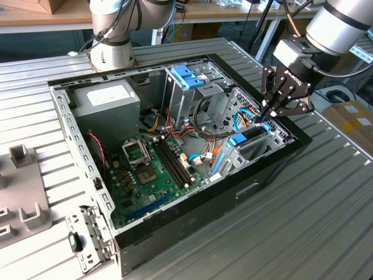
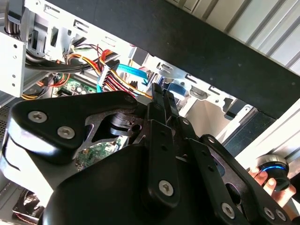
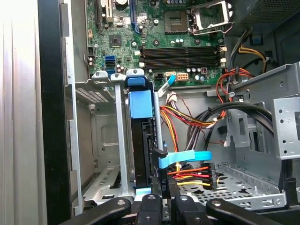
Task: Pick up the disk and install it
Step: 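Insert the first disk wire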
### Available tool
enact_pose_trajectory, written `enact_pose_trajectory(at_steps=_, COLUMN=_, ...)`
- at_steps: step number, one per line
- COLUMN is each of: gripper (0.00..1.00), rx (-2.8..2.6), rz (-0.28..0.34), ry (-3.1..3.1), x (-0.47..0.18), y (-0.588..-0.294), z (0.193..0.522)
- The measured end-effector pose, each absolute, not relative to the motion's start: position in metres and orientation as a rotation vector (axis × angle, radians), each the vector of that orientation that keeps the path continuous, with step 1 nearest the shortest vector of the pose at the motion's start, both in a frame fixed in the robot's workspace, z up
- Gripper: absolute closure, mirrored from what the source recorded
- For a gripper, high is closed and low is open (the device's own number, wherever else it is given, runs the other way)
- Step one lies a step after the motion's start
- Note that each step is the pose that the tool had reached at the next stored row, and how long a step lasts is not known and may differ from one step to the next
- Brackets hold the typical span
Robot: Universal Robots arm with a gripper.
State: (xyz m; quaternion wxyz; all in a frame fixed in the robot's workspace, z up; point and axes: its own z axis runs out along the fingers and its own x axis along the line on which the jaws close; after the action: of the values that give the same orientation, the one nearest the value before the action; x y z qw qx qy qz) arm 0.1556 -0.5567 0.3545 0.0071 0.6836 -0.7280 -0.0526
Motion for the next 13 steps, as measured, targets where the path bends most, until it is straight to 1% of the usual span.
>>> enact_pose_trajectory(at_steps=13, gripper=0.83, rx=2.138, rz=-0.164, ry=-2.277, x=0.1553, y=-0.5603, z=0.3541)
